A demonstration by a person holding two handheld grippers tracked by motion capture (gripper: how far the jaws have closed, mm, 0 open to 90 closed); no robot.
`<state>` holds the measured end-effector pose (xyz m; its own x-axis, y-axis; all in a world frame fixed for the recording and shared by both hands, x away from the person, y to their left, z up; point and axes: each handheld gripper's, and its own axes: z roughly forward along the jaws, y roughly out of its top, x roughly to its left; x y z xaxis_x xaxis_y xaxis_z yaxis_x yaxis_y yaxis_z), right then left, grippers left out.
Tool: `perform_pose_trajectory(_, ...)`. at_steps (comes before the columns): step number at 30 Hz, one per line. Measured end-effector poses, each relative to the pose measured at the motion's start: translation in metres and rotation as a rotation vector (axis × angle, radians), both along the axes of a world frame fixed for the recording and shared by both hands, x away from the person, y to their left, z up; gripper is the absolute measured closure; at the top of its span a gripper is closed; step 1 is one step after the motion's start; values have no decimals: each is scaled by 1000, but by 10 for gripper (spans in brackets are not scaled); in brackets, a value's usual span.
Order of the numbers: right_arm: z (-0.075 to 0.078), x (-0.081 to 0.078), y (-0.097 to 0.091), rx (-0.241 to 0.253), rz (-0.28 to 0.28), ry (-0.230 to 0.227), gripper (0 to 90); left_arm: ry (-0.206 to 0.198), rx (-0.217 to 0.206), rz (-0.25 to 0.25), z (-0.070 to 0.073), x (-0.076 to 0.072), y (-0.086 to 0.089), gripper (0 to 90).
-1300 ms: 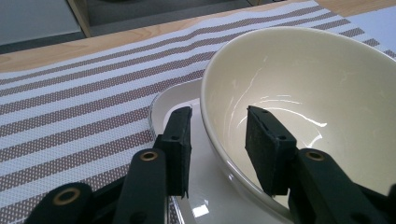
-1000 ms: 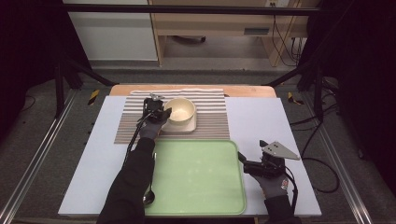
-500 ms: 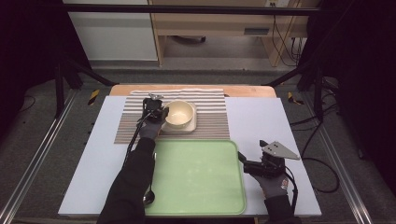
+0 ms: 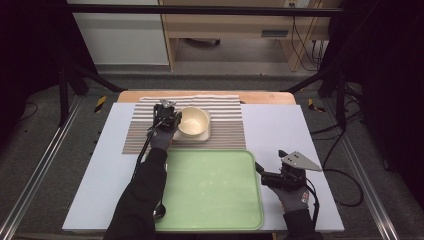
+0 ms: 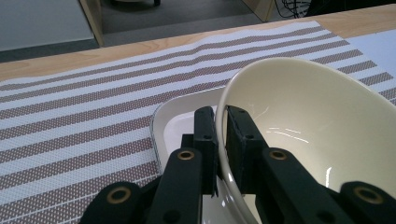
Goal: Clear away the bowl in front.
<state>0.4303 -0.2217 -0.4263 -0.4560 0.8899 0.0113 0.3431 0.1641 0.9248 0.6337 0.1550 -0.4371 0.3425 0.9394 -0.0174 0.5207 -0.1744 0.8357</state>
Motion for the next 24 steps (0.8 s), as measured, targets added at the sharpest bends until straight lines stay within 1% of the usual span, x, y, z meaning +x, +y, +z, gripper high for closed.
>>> perform_pose_trajectory(2, 0, 0, 0, 0, 0, -1, 79, -4, -6, 6, 0, 0, 0, 821)
perform_pose_trajectory(5, 0, 0, 0, -1, 0, 0, 79, -6, -3, 9, 1, -1, 1, 821)
perform_pose_trajectory(7, 0, 0, 0, -1, 1, -1, 79, -17, -7, 15, 0, -2, 3, 820)
perform_pose_trajectory(12, 0, 0, 0, -3, 1, -2, 79, -28, -17, 29, 3, -3, 9, 820)
perform_pose_trajectory(19, 0, 0, 0, -3, 2, -3, 79, -63, -42, 33, 16, -9, 14, 820)
perform_pose_trajectory(21, 1, -1, 0, 0, 1, -2, 79, -75, -54, 29, 21, -12, 15, 820)
perform_pose_trajectory(24, 1, 0, 0, 1, 1, -4, 79, -84, -58, 14, 28, -17, 16, 820)
